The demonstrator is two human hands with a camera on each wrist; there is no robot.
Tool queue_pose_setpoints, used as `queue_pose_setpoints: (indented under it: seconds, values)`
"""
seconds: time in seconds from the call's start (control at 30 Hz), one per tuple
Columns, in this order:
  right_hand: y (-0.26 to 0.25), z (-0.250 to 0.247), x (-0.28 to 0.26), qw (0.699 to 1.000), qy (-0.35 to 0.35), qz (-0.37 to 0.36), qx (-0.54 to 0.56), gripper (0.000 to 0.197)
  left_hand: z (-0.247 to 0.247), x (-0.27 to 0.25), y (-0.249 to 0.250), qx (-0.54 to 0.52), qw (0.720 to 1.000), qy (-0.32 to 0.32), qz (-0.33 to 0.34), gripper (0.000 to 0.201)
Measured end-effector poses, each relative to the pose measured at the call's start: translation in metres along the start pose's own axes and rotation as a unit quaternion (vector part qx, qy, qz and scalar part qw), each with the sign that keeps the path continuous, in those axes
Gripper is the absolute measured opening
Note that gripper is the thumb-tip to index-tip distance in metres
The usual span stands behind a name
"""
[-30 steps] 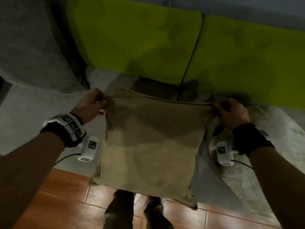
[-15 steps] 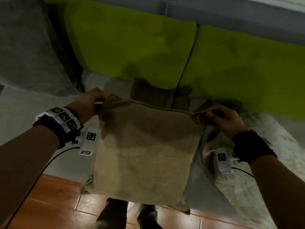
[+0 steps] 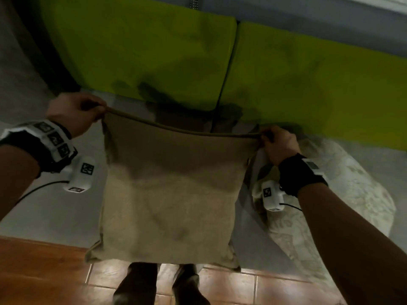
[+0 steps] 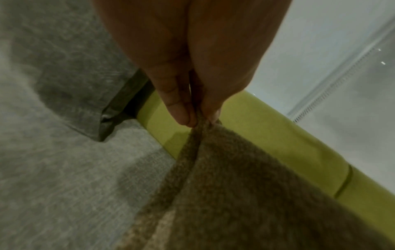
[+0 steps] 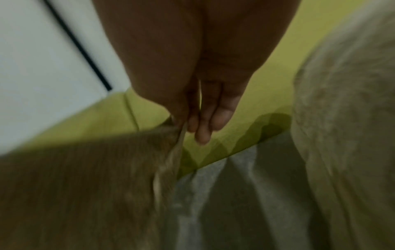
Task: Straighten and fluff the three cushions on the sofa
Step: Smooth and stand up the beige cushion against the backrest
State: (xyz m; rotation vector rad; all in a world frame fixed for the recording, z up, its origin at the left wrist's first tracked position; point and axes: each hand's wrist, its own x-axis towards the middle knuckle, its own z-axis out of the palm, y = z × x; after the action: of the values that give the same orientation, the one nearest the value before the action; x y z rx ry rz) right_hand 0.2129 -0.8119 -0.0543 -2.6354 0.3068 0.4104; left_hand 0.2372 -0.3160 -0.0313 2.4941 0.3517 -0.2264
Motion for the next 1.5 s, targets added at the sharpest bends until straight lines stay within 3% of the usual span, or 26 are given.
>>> queue_pose_setpoints:
  seconds: [0.1, 0.17, 0.2, 0.23, 0.3, 0.33, 0.4, 0.5, 0.6, 0.77, 1.03, 1.23, 1.3, 1.37, 1.43, 1.5]
  values:
    - [-0.015, 0.011, -0.004, 0.997, 0.007, -0.032, -0.068, 0.037, 0.008, 0.000, 0.017, 0.108, 0.993, 0.029, 0.036, 0.031]
    - [-0.027, 0.015, -0.019, 0.988, 0.006, -0.121, -0.090, 0.047, 0.013, -0.009, 0.026, 0.127, 0.988, -0.001, 0.084, 0.050]
    - [-0.034, 0.017, -0.030, 0.977, 0.004, -0.183, -0.113, 0.052, 0.016, -0.017, 0.027, 0.140, 0.979, -0.019, 0.146, 0.054]
    - [-0.040, 0.021, -0.041, 0.959, -0.002, -0.247, -0.140, 0.058, 0.023, -0.024, 0.025, 0.182, 0.953, -0.046, 0.238, 0.049]
    - [-0.051, 0.034, -0.060, 0.923, -0.041, -0.339, -0.176, 0.068, 0.043, -0.037, 0.016, 0.272, 0.871, -0.131, 0.387, 0.048]
    - [-0.053, 0.043, -0.065, 0.913, -0.074, -0.359, -0.181, 0.072, 0.050, -0.047, 0.018, 0.304, 0.851, -0.194, 0.383, 0.055]
    - [-0.050, 0.066, -0.065, 0.904, -0.129, -0.369, -0.173, 0.077, 0.066, -0.064, 0.014, 0.317, 0.860, -0.260, 0.305, 0.076]
    - [-0.041, 0.100, -0.055, 0.910, -0.159, -0.343, -0.170, 0.078, 0.091, -0.073, -0.006, 0.307, 0.879, -0.249, 0.266, 0.083]
    - [-0.034, 0.122, -0.042, 0.939, -0.170, -0.261, -0.144, 0.083, 0.109, -0.060, -0.013, 0.267, 0.904, -0.265, 0.203, 0.082]
    - [-0.020, 0.145, -0.013, 0.951, -0.207, -0.193, -0.122, 0.094, 0.135, -0.036, -0.020, 0.253, 0.896, -0.306, 0.199, 0.082]
    - [-0.015, 0.142, 0.005, 0.959, -0.266, -0.086, -0.046, 0.117, 0.133, -0.007, -0.031, 0.208, 0.896, -0.339, 0.199, 0.089]
    - [-0.017, 0.106, 0.013, 0.966, -0.254, -0.002, -0.051, 0.127, 0.100, 0.020, -0.041, 0.203, 0.902, -0.368, 0.094, 0.093]
    - [-0.020, 0.082, 0.011, 0.979, -0.196, -0.016, -0.050, 0.124, 0.084, 0.032, -0.041, 0.245, 0.903, -0.340, 0.091, 0.101]
    - [-0.031, 0.056, 0.005, 0.991, -0.102, -0.065, -0.052, 0.112, 0.069, 0.039, -0.033, 0.220, 0.934, -0.253, 0.122, 0.106]
    - [-0.051, 0.041, 0.000, 0.985, -0.008, -0.163, -0.059, 0.093, 0.062, 0.036, -0.015, 0.144, 0.956, -0.160, 0.198, 0.099]
    - [-0.073, 0.044, -0.001, 0.952, 0.012, -0.299, -0.064, 0.077, 0.061, 0.016, 0.015, 0.105, 0.935, -0.132, 0.312, 0.083]
